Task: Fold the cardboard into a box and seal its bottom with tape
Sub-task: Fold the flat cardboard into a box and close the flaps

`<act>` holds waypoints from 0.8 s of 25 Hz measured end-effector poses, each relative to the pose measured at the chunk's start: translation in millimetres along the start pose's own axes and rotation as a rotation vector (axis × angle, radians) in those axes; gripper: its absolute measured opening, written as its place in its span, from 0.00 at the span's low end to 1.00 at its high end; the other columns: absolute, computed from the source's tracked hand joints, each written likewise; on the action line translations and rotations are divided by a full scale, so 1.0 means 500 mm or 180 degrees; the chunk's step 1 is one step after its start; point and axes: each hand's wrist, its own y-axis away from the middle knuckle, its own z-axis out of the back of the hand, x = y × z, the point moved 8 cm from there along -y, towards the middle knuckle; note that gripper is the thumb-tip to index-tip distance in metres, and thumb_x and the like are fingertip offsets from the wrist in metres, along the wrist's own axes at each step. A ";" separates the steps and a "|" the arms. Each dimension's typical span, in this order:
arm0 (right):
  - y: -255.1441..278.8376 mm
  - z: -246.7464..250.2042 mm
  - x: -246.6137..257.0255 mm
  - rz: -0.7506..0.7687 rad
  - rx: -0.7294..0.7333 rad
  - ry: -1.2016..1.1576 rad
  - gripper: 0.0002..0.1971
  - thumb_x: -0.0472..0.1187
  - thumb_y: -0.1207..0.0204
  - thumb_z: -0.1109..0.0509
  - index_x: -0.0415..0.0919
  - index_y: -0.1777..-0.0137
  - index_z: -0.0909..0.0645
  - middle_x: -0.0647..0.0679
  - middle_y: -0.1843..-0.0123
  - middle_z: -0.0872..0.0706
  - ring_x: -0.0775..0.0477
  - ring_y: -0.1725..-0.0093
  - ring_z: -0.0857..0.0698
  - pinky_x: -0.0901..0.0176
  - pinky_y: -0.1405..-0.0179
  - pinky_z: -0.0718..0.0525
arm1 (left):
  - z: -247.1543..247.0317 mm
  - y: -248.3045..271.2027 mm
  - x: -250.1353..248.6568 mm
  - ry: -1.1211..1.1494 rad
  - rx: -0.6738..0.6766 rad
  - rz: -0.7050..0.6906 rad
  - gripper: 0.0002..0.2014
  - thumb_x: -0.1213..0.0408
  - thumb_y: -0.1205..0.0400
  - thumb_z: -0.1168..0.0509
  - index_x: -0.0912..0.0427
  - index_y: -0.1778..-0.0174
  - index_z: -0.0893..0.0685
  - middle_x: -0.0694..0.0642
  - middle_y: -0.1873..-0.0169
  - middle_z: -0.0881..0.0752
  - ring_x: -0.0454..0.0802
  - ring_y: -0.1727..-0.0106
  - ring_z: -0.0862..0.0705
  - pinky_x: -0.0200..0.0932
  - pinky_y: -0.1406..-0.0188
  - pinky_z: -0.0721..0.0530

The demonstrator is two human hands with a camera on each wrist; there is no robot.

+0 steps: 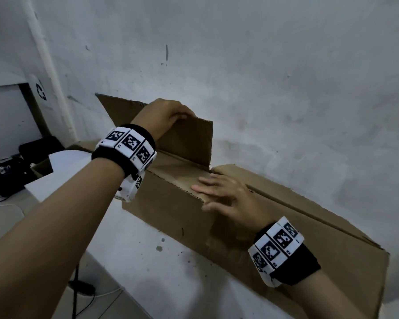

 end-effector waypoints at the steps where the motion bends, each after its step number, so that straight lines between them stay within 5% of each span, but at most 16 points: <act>1: 0.006 -0.021 -0.016 -0.0214 0.0289 0.0192 0.23 0.68 0.32 0.43 0.83 0.35 0.41 0.63 0.21 0.35 0.57 0.20 0.42 0.49 0.21 0.50 | -0.001 0.004 0.000 0.0077 -0.0058 0.0035 0.15 0.72 0.18 0.43 0.58 0.42 0.14 0.58 0.44 0.12 0.54 0.40 0.17 0.45 0.37 0.23; 3: 0.014 -0.046 -0.045 -0.0483 0.0652 0.0773 0.26 0.67 0.30 0.42 0.84 0.34 0.47 0.59 0.16 0.45 0.51 0.17 0.52 0.40 0.19 0.57 | -0.009 0.014 0.002 0.0230 -0.0161 0.0111 0.14 0.73 0.18 0.42 0.59 0.43 0.13 0.60 0.46 0.12 0.55 0.40 0.17 0.46 0.36 0.22; 7: 0.032 -0.114 -0.095 -0.0652 0.1573 0.2123 0.28 0.56 0.24 0.36 0.67 0.24 0.38 0.52 0.14 0.58 0.42 0.16 0.65 0.31 0.24 0.69 | -0.020 0.023 0.006 0.0288 -0.0175 0.0215 0.13 0.72 0.18 0.42 0.62 0.45 0.13 0.61 0.47 0.12 0.55 0.42 0.17 0.45 0.39 0.24; 10: -0.003 -0.087 -0.085 -0.0837 0.1108 0.2078 0.26 0.55 0.21 0.39 0.61 0.22 0.37 0.49 0.14 0.53 0.42 0.16 0.55 0.32 0.22 0.56 | -0.021 0.024 0.007 0.0312 -0.0200 0.0238 0.13 0.72 0.18 0.42 0.63 0.45 0.14 0.61 0.48 0.12 0.56 0.42 0.17 0.42 0.41 0.26; 14: -0.087 -0.009 -0.043 -0.1078 0.0042 0.1931 0.48 0.50 0.25 0.29 0.61 0.19 0.63 0.44 0.15 0.64 0.35 0.17 0.47 0.34 0.26 0.35 | 0.006 0.015 0.009 0.0328 -0.0617 0.0247 0.12 0.72 0.18 0.43 0.65 0.44 0.15 0.64 0.47 0.13 0.58 0.42 0.18 0.42 0.41 0.26; 16: -0.116 -0.023 -0.020 -0.1127 0.0024 0.1783 0.56 0.41 0.27 0.26 0.58 0.21 0.72 0.40 0.16 0.67 0.31 0.27 0.29 0.35 0.34 0.23 | 0.013 0.009 0.011 0.0341 -0.0684 0.0202 0.12 0.71 0.18 0.42 0.64 0.44 0.16 0.63 0.46 0.14 0.57 0.41 0.19 0.44 0.40 0.25; 18: -0.131 -0.039 -0.022 -0.1376 0.0045 0.1511 0.58 0.34 0.27 0.27 0.54 0.21 0.75 0.35 0.16 0.63 0.32 0.38 0.19 0.35 0.38 0.21 | 0.014 0.017 0.012 0.0101 -0.0871 0.0064 0.13 0.71 0.20 0.39 0.62 0.40 0.19 0.63 0.42 0.18 0.58 0.38 0.22 0.45 0.38 0.27; 20: -0.131 -0.043 -0.048 -0.1731 0.0105 0.1104 0.58 0.39 0.28 0.26 0.49 0.20 0.75 0.38 0.15 0.57 0.33 0.32 0.22 0.32 0.31 0.29 | -0.009 0.039 0.024 -0.0122 -0.1066 0.0096 0.19 0.70 0.23 0.34 0.60 0.35 0.23 0.63 0.35 0.24 0.60 0.34 0.25 0.52 0.35 0.26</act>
